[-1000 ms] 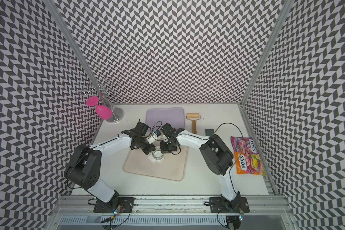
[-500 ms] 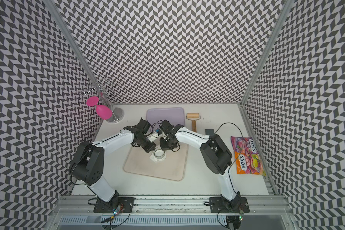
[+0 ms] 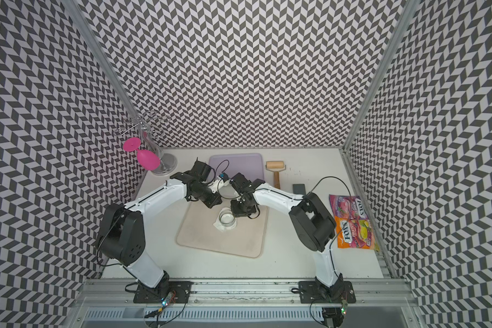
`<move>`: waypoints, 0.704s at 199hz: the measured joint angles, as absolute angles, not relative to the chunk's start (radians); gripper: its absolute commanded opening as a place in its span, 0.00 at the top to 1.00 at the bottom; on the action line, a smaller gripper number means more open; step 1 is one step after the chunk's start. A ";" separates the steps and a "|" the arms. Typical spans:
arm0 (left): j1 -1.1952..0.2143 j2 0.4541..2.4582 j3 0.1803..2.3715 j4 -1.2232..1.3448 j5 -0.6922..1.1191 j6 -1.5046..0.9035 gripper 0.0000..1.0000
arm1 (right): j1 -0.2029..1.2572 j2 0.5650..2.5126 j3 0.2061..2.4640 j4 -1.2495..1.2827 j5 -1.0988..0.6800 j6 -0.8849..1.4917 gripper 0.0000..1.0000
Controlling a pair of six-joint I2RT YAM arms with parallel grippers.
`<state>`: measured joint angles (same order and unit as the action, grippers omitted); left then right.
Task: Roll out the dumpling wrappers from the dough
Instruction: Press the dumpling wrapper on the work surface.
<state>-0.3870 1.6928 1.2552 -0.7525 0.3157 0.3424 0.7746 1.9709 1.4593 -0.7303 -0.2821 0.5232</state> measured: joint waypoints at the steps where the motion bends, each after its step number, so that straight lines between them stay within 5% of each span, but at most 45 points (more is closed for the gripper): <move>1: -0.387 1.694 1.257 -0.752 0.315 0.342 0.80 | 0.775 1.968 1.455 -0.730 -0.283 0.523 0.72; 43: -0.405 1.757 1.298 -0.754 0.354 0.403 0.65 | 0.777 1.860 1.325 -0.686 -0.297 0.559 0.66; 140: -0.443 1.878 1.334 -0.786 0.311 0.556 0.65 | 0.843 1.675 1.151 -0.480 -0.308 0.670 0.66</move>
